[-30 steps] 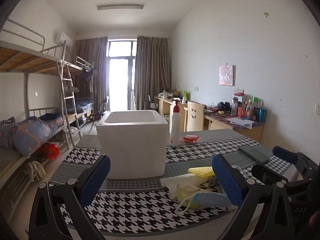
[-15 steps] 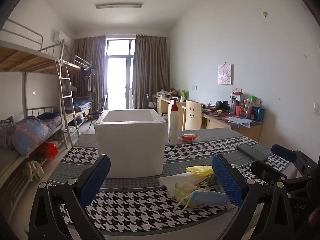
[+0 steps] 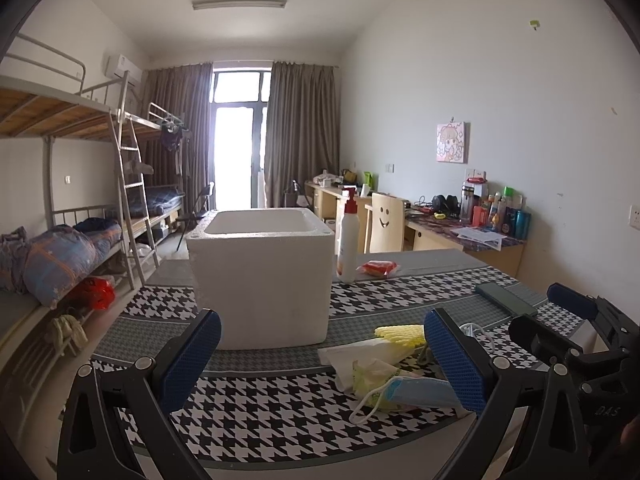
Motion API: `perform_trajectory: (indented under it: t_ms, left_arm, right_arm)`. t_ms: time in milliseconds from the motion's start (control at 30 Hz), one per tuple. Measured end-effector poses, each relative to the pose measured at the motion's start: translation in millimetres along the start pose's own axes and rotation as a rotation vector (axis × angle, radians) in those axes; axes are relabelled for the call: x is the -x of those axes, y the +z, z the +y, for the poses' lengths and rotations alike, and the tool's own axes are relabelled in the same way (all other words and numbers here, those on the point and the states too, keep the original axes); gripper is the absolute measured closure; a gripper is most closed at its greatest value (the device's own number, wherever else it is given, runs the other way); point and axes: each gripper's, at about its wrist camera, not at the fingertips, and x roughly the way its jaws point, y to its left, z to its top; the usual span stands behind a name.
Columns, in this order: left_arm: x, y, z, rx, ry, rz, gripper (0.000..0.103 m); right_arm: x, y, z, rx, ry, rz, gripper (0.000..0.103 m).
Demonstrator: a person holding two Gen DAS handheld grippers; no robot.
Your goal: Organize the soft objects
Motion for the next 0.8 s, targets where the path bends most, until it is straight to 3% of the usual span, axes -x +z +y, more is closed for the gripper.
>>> perform_trajectory:
  t_ms: [800]
  left_arm:
    - [-4.6, -0.8, 3.9, 0.014, 0.012, 0.004, 0.001]
  right_arm:
    - [-0.6, 0.0, 1.6, 0.006, -0.003, 0.000, 0.000]
